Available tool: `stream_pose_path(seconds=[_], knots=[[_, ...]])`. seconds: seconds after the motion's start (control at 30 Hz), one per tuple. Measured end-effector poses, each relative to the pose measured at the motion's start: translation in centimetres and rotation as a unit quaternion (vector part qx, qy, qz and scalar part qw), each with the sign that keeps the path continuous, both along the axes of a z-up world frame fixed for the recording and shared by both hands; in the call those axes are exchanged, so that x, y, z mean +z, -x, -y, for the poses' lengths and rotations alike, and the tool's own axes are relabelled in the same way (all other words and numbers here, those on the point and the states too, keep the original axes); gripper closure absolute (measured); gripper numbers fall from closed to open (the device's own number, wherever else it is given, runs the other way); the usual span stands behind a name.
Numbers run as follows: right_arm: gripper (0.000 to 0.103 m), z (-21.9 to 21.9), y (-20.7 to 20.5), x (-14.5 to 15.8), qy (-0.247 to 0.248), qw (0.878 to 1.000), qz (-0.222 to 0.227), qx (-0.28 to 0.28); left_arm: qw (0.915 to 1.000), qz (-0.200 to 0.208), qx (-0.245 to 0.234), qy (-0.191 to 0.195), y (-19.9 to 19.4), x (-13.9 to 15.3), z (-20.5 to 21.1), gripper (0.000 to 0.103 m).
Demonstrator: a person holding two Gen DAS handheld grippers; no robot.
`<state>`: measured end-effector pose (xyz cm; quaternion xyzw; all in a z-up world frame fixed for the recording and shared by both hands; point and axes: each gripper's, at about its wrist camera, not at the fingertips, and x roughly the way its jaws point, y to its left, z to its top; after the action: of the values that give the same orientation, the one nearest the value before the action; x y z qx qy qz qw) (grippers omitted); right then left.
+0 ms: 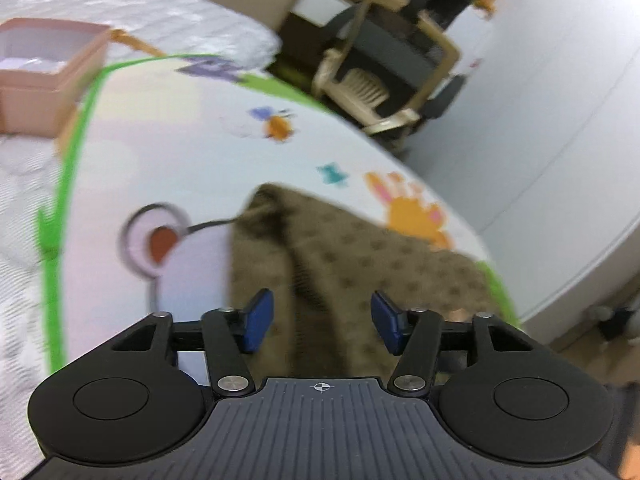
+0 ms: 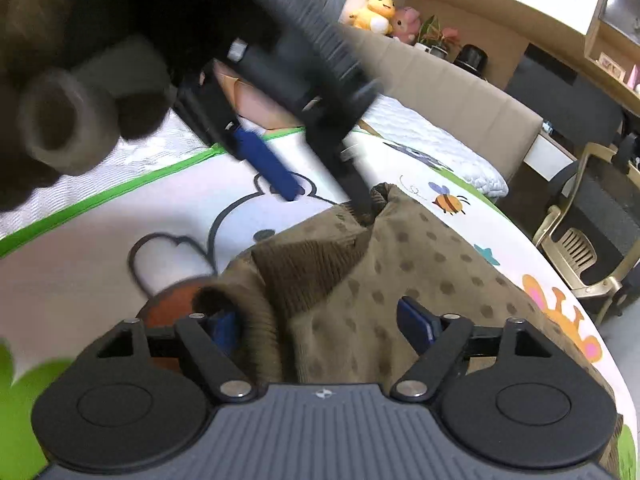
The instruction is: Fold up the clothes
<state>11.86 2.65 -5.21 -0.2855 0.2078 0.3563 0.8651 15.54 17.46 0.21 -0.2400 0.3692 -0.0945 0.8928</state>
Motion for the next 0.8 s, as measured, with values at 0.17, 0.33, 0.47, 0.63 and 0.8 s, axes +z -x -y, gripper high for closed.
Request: stream_pose_path(seconds=[0.17, 0.33, 0.47, 0.63, 0.8], knots=[[0.008, 2.3, 1.8, 0.8, -0.010, 1.000, 0.006, 0.014, 0.9990, -0.035, -0.001, -0.026, -0.2, -2.8, 0.3, 0.044], [0.005, 1.5, 2.7, 0.9, -0.001, 0.999, 0.025, 0.029, 0.9995, -0.024, -0.020, -0.009, -0.4, -2.6, 1.1, 0.091], [0.005, -1.4, 1.8, 0.0, 0.026, 0.998, 0.055, 0.017, 0.9965, -0.029, -0.008, 0.078, -0.9, -1.3, 0.0, 0.092], [0.055, -2.8, -1.4, -1.2, 0.027, 0.996, 0.073, -0.036, 0.9959, -0.025, -0.018, 0.085, -1.1, -0.1, 0.9, 0.092], [0.086, 0.5, -3.1, 0.3, -0.034, 0.995, 0.050, -0.081, 0.9966, 0.054, -0.020, 0.059, -0.5, 3.7, 1.9, 0.051]])
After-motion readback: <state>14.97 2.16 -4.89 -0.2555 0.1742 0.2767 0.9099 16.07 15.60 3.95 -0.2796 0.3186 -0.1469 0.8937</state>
